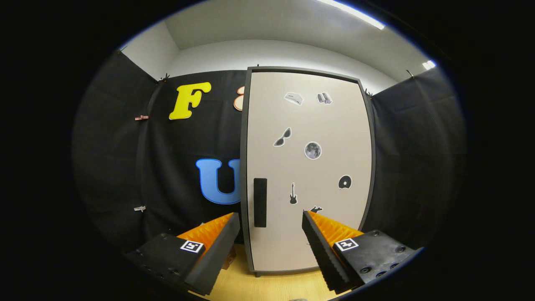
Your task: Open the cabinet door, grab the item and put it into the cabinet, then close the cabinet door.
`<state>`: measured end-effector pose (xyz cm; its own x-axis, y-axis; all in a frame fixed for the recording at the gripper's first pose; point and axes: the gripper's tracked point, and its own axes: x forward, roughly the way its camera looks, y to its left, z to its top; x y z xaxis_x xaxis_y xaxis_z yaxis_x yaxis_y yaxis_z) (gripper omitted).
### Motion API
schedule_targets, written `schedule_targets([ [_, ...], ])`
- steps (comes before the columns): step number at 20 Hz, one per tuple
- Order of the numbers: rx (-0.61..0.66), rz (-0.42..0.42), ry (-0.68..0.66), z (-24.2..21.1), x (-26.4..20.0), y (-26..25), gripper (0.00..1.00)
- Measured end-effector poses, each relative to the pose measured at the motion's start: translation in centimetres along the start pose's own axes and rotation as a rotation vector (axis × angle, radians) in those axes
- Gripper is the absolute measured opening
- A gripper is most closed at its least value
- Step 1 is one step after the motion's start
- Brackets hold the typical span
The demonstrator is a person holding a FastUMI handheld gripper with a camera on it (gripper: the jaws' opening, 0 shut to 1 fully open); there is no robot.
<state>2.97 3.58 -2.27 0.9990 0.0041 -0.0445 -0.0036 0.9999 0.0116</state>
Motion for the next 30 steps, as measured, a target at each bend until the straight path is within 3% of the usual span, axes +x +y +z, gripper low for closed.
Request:
schedule_targets([
  [9,0.026,0.016,0.006,-0.9,3.6,1.8,0.98],
  [21,0.048,-0.031,0.028,-3.3,12.3,1.6,0.98],
  [26,0.062,-0.044,0.072,-5.2,15.1,0.9,0.9],
  [30,0.05,-0.043,0.074,-5.7,16.3,1.1,0.74],
])
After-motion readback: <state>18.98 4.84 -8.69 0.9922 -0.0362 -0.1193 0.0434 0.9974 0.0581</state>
